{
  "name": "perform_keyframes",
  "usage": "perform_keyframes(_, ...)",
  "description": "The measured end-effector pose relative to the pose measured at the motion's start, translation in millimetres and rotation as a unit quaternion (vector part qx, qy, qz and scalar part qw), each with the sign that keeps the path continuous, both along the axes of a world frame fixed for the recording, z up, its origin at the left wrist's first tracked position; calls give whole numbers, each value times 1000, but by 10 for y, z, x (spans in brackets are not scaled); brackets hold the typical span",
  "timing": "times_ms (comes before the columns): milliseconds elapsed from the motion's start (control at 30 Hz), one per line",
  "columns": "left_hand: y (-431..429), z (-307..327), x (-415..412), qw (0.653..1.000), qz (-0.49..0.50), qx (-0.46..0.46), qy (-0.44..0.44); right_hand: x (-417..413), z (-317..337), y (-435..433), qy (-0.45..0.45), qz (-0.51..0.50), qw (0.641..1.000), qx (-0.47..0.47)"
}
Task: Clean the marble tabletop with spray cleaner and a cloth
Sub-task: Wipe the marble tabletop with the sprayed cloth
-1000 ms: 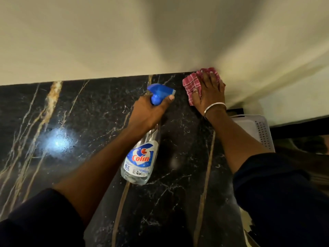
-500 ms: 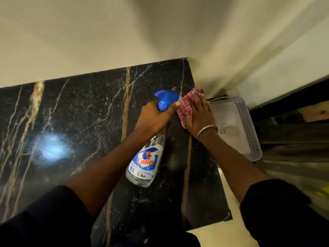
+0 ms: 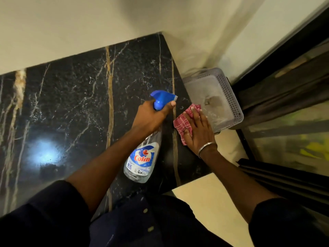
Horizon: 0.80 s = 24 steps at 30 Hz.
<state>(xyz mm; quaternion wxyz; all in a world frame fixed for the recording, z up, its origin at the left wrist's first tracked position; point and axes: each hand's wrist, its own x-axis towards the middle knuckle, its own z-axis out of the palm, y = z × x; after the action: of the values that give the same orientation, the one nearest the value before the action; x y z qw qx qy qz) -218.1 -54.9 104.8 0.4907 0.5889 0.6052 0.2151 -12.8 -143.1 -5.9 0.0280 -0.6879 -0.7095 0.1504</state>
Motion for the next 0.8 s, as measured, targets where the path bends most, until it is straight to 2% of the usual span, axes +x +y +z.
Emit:
perform_keyframes(333, -364, 84, -242, 999, -38, 4, -32, 28, 131, -1275, -21, -48, 999, -11)
perform_keyframes(633, -613, 88, -722, 998, -32, 23, -50, -119, 184, -1337, -82, -61, 993, -55)
perform_keyframes(700, -718, 86, -812, 998, -35, 25, -48, -292, 180, -1375, -80, -79, 992, -50)
perform_keyframes(800, -866, 72, -978, 999, -26, 30, -32, -721, 173, -1449, -55, -41, 997, -44)
